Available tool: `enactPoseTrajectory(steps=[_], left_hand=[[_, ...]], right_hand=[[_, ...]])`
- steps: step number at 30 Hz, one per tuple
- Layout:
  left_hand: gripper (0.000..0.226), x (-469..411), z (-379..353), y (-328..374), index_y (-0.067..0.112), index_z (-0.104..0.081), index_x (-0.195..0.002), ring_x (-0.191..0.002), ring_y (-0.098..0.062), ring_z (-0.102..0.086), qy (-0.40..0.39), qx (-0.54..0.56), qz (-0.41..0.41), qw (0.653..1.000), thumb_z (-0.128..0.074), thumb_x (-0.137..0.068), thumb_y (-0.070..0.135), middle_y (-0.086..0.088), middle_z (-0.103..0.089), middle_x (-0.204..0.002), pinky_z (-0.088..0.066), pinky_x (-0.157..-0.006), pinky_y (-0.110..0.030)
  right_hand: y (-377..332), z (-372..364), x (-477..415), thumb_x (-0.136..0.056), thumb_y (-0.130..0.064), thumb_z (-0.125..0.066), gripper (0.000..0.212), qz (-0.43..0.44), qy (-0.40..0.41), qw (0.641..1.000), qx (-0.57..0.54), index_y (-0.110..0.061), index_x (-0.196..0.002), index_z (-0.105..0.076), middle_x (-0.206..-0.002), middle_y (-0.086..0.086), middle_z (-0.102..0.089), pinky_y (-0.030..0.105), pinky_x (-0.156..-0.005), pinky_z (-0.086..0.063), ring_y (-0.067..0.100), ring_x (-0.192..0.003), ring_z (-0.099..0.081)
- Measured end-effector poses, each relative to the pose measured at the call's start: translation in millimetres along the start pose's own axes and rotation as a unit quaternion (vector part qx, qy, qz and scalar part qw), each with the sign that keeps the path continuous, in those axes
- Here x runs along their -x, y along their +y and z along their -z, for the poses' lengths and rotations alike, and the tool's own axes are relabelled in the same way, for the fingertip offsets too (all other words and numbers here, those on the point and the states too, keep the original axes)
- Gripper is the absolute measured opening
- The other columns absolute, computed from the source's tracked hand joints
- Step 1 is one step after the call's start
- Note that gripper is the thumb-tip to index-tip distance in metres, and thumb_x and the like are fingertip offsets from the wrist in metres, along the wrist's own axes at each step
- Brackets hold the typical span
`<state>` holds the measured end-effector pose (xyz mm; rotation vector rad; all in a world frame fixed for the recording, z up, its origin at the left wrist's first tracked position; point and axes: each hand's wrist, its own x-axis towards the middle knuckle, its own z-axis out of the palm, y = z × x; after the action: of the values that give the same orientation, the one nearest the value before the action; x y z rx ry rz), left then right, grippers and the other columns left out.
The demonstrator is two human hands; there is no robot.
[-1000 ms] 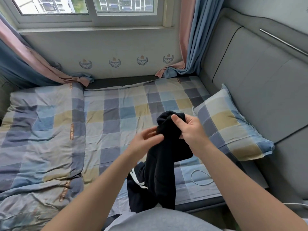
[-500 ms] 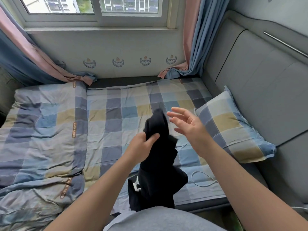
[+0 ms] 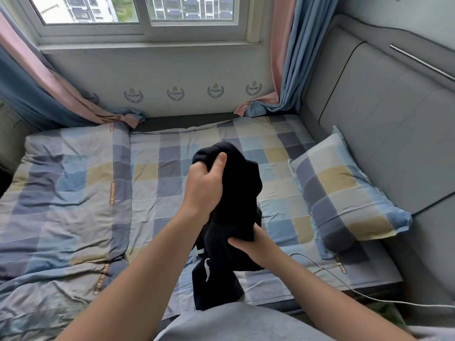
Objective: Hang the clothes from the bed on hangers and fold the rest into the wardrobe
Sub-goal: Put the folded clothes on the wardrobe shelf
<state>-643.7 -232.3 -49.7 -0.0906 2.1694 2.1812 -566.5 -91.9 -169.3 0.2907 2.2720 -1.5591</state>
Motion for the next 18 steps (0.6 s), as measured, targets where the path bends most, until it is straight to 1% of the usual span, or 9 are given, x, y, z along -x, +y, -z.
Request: enactPoseTrajectory(steps=[2, 3, 5, 6, 8, 11, 13, 15, 18], left_hand=[[0.028, -3.1, 0.3, 4.1, 0.02, -0.071, -0.088, -0.087, -0.021, -0.074, -0.007, -0.008, -0.009, 1.0, -0.058, -0.096, 0.042, -0.006, -0.076, -0.087, -0.06, -0.083, -0.053], [0.029, -5.7, 1.2, 3.4, 0.014, -0.07, -0.091, -0.089, -0.028, -0.073, -0.015, -0.017, -0.012, 1.0, -0.057, -0.099, 0.039, -0.013, -0.075, -0.091, -0.058, -0.083, -0.057], [0.032, -11.7, 4.7, -1.5, 0.002, -0.064, -0.105, -0.093, -0.037, -0.069, -0.049, -0.046, -0.014, 0.998, -0.057, -0.101, 0.033, -0.023, -0.069, -0.097, -0.054, -0.087, -0.062], [0.031, -13.8, 7.3, -5.1, 0.003, -0.062, -0.114, -0.096, -0.029, -0.068, -0.067, -0.058, -0.009, 0.996, -0.059, -0.101, 0.031, -0.015, -0.069, -0.099, -0.055, -0.091, -0.057], [0.037, -15.5, 13.6, -14.8, 0.015, -0.058, -0.134, -0.107, -0.012, -0.067, -0.1, -0.076, 0.005, 0.992, -0.062, -0.099, 0.027, 0.002, -0.07, -0.114, -0.054, -0.095, -0.036], [0.031, -13.6, 23.0, -36.8, 0.024, -0.063, -0.127, -0.1, 0.001, -0.068, -0.164, -0.126, 0.027, 0.978, -0.065, -0.097, 0.025, 0.008, -0.072, -0.116, -0.053, -0.088, -0.021], [0.027, -8.7, 27.7, -54.8, 0.031, -0.065, -0.12, -0.099, 0.004, -0.068, -0.214, -0.173, 0.056, 0.96, -0.07, -0.093, 0.031, 0.012, -0.071, -0.116, -0.053, -0.088, -0.023], [0.041, -2.3, 30.1, -72.3, 0.033, -0.062, -0.123, -0.112, -0.002, -0.064, -0.265, -0.208, 0.097, 0.937, -0.077, -0.085, 0.041, 0.012, -0.067, -0.122, -0.052, -0.098, -0.029], [0.085, 9.5, 26.3, -91.6, 0.032, -0.053, -0.138, -0.125, -0.012, -0.058, -0.335, -0.208, 0.138, 0.909, -0.082, -0.064, 0.059, 0.008, -0.058, -0.136, -0.046, -0.108, -0.037]], right_hand=[[1.0, 2.9, -4.9, -0.094, -0.027, -0.066, 0.018, -0.007, 0.035, 0.999, 0.0, -0.012, -0.104, -0.067, -0.092, 0.002, -0.071, 0.028, -0.077, -0.048, 0.018, -0.089, -0.065], [-0.5, 6.3, -6.6, -0.096, -0.026, -0.065, 0.016, -0.011, 0.048, 0.999, -0.017, -0.011, -0.096, -0.068, -0.087, 0.006, -0.071, 0.025, -0.071, -0.048, 0.021, -0.086, -0.066], [-7.3, 15.6, -9.2, -0.096, -0.025, -0.066, 0.009, -0.019, 0.07, 0.995, -0.069, -0.019, -0.089, -0.068, -0.085, 0.0, -0.073, 0.016, -0.063, -0.049, 0.015, -0.084, -0.068], [-12.5, 21.1, -10.4, -0.095, -0.024, -0.068, 0.007, -0.018, 0.08, 0.992, -0.092, -0.022, -0.088, -0.068, -0.085, -0.004, -0.073, 0.017, -0.064, -0.051, 0.011, -0.083, -0.068], [-23.8, 32.6, -14.2, -0.094, -0.017, -0.069, 0.01, -0.012, 0.109, 0.986, -0.127, -0.024, -0.086, -0.068, -0.083, -0.007, -0.073, 0.019, -0.066, -0.054, 0.007, -0.08, -0.068], [-35.7, 49.6, -19.9, -0.094, -0.01, -0.065, 0.013, -0.015, 0.154, 0.975, -0.162, -0.02, -0.089, -0.07, -0.083, -0.003, -0.074, 0.022, -0.064, -0.055, 0.011, -0.078, -0.069], [-40.9, 58.4, -21.1, -0.096, -0.008, -0.062, 0.011, -0.03, 0.172, 0.963, -0.205, -0.015, -0.093, -0.069, -0.086, 0.003, -0.074, 0.027, -0.063, -0.056, 0.017, -0.08, -0.07], [-45.1, 63.0, -20.9, -0.096, -0.01, -0.061, 0.008, -0.04, 0.181, 0.956, -0.228, -0.012, -0.096, -0.069, -0.094, 0.01, -0.073, 0.035, -0.071, -0.058, 0.026, -0.088, -0.07], [-53.3, 63.6, -18.5, -0.096, -0.011, -0.061, 0.01, -0.042, 0.183, 0.946, -0.263, -0.009, -0.099, -0.07, -0.097, 0.015, -0.074, 0.04, -0.077, -0.058, 0.031, -0.093, -0.07]])
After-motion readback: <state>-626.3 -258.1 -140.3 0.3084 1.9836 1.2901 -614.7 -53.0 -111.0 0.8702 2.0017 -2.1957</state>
